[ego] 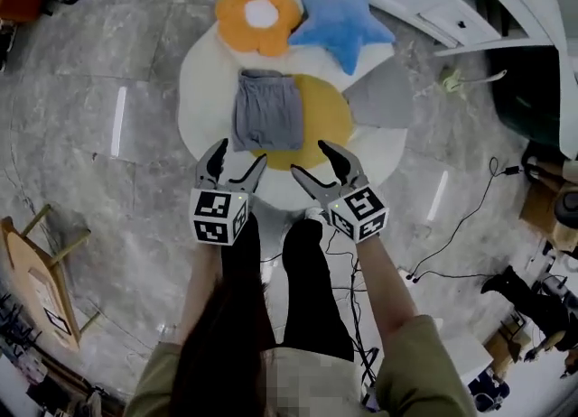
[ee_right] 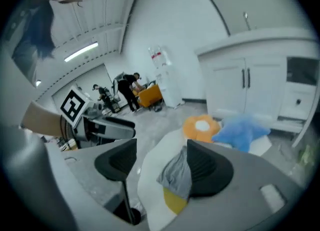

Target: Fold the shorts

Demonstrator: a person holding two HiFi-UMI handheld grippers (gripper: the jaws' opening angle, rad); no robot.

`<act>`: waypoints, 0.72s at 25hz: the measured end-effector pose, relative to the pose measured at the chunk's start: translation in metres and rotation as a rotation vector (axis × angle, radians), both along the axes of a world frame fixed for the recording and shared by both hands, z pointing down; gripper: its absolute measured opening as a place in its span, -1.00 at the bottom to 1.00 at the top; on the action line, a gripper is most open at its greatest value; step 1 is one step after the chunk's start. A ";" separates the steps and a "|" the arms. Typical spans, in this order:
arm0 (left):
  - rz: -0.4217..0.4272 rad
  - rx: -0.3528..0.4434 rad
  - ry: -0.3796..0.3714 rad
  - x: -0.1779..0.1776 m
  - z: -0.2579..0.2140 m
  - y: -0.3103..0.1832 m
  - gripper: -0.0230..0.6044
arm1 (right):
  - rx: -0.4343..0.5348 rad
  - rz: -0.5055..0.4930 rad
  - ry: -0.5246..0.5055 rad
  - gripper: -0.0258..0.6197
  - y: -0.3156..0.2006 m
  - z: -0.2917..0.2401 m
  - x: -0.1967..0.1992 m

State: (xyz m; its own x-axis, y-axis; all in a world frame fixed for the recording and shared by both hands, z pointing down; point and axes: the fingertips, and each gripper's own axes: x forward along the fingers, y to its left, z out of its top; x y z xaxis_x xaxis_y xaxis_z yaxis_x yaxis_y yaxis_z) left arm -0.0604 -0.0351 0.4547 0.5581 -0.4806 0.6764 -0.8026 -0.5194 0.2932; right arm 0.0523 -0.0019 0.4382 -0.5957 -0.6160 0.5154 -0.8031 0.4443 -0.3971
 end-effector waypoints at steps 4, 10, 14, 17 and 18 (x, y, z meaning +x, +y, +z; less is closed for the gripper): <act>-0.113 0.133 0.060 -0.010 -0.138 0.007 0.22 | 0.220 0.225 0.003 0.03 -0.008 -0.158 0.027; -0.240 0.407 0.080 -0.040 -0.313 0.019 0.22 | 0.557 0.228 0.073 0.03 0.000 -0.364 0.029; -0.246 0.471 0.091 -0.051 -0.388 0.032 0.22 | 0.714 0.198 0.152 0.02 0.024 -0.452 0.031; -0.265 0.552 0.112 -0.052 -0.430 0.027 0.19 | 0.776 0.253 0.143 0.02 0.031 -0.486 0.036; -0.250 0.587 0.102 -0.050 -0.442 0.026 0.14 | 0.784 0.269 0.125 0.02 0.032 -0.493 0.035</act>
